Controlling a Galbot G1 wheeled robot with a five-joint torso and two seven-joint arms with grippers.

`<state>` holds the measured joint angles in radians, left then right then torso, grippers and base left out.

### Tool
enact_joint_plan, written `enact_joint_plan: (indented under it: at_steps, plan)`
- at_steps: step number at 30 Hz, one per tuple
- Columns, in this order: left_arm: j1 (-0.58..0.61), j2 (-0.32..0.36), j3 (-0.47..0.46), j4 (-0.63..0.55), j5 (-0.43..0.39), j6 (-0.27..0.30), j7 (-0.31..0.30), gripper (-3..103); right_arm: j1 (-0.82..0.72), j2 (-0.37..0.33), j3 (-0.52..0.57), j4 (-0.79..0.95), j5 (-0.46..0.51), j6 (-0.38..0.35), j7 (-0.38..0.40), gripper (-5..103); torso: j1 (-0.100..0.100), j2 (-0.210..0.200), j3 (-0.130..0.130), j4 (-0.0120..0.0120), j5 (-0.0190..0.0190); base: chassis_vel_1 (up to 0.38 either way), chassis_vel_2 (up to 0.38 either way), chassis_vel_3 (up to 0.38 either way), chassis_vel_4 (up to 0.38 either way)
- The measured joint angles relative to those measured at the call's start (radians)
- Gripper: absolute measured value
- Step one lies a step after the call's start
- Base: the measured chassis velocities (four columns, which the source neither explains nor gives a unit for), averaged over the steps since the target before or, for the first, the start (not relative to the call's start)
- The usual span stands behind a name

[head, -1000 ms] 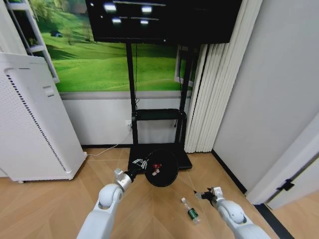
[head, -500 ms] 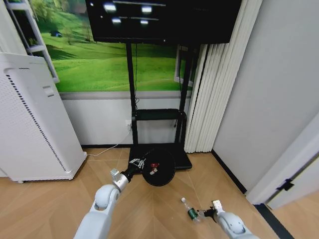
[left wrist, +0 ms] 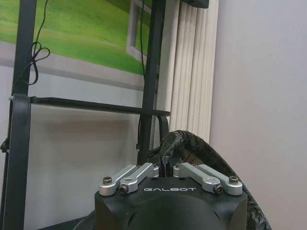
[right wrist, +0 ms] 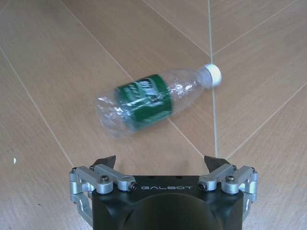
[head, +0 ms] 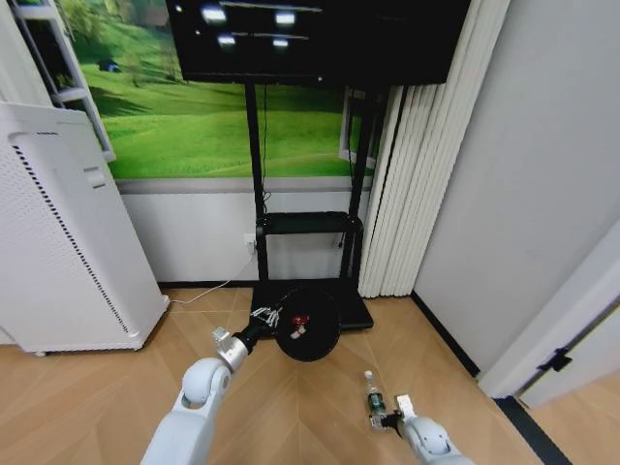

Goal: Pick up the trash bin and place the garbage on the floor into it.

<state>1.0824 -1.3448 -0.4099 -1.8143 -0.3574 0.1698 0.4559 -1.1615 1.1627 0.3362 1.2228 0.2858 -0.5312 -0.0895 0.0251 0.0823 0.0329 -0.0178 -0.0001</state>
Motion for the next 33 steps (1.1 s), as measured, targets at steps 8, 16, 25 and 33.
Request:
enact_joint_plan:
  at_steps: [8,16,25,33]
  plan:
    - [-0.004,-0.005,0.01,0.002,0.0,0.001,0.001,7,0.002,0.004,0.017,0.036,0.012,-0.002,0.022,100,0.0,0.0,0.0,0.0,0.0001,0.0,0.0,0.0,0.0]
    - [-0.01,-0.008,0.019,0.002,0.003,0.005,0.001,7,0.04,-0.013,0.017,0.066,-0.045,0.077,-0.047,100,0.0,0.0,0.0,0.0,0.0001,0.0,0.0,0.0,0.0]
    - [-0.006,-0.019,0.028,-0.006,0.017,0.009,-0.003,7,0.163,0.042,-0.053,-0.076,-0.091,0.146,-0.127,100,0.0,0.0,0.0,0.0002,0.0004,0.0,0.0,0.0,0.0]
    - [0.013,-0.022,0.022,-0.021,0.027,0.011,-0.007,7,0.253,0.089,-0.077,-0.224,-0.128,0.192,-0.131,100,0.0,0.0,0.0,0.0001,0.0,0.0,0.0,0.0,0.0]
